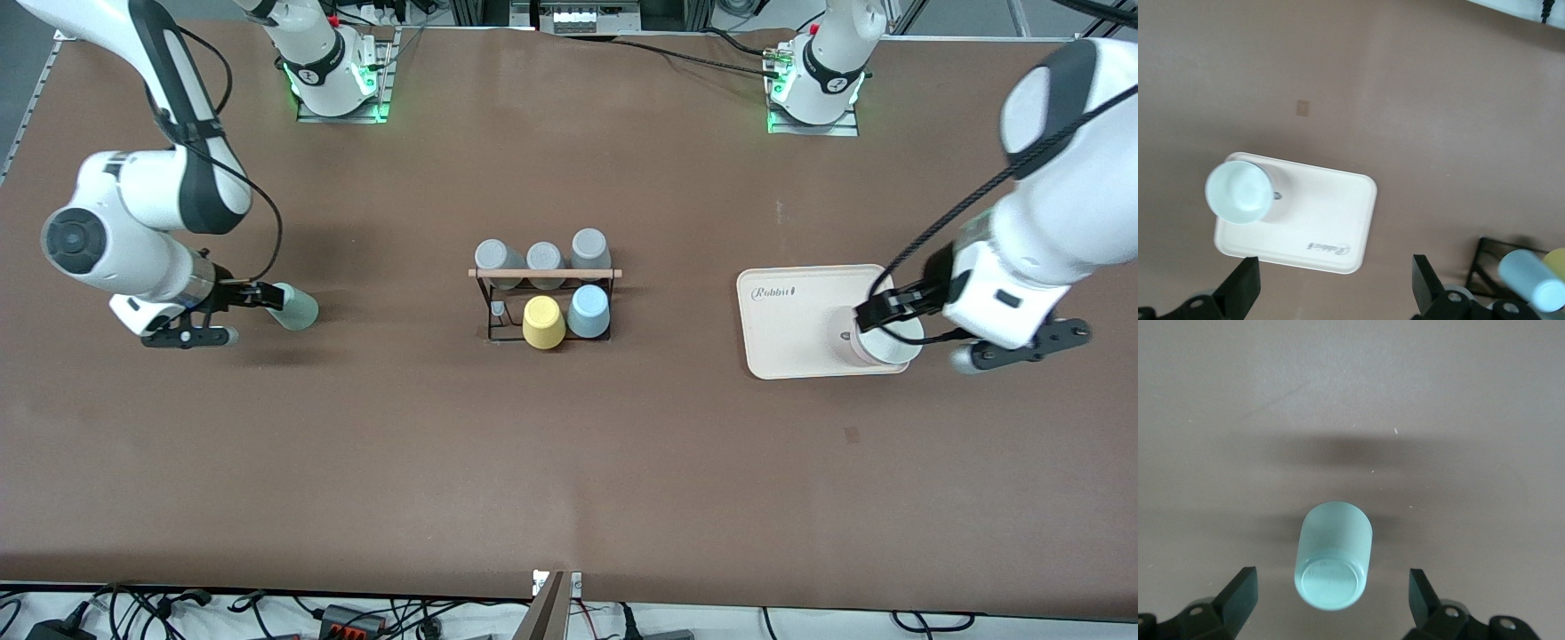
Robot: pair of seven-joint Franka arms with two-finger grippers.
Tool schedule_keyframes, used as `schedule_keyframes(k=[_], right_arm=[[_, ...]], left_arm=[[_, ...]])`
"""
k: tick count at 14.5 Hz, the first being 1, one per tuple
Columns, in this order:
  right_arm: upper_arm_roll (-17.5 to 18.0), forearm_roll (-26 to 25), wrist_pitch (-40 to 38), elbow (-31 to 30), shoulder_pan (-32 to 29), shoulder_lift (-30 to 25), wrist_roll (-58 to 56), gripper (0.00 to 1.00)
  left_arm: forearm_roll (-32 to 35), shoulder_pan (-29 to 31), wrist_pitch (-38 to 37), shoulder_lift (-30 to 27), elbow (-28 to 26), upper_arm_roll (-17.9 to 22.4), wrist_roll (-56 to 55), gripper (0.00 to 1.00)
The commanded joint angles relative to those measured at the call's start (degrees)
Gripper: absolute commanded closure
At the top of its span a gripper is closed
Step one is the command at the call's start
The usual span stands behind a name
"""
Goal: Hang scattered cups on rack with three cups
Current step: 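Grasp the teal cup with the right gripper while the left gripper withdraws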
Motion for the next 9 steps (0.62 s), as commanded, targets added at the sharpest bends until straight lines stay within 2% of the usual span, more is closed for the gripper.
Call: schedule_keyframes(k=[1,3,5,9], right_arm=[[0.19,-1.07,5.57,-4.35,0.50,0.11,2.41,0.00],[0.10,-0.98,6.11,-4.45,0.86,1.52,2.42,0.00],[0.10,-0.98,6.29,-4.53,0.77,2.49,2.50,0.00],[0.10,-0.98,6.11,-4.54,0.86,3.10,3.29,0.00]], left_arm=[[0.04,5.04,-0.85,-4.70,-3.96,-0.90,7.22,0.00],[-0.05,6.90,-3.12,-7.07,-4.84,-0.73,10.91,0.00],[-0.05,7.17,-4.10,-10.93,-8.07,-0.03,15.30,0.00],[0.04,4.63,-3.58,-17.70,-13.54,3.57,19.98,0.00]])
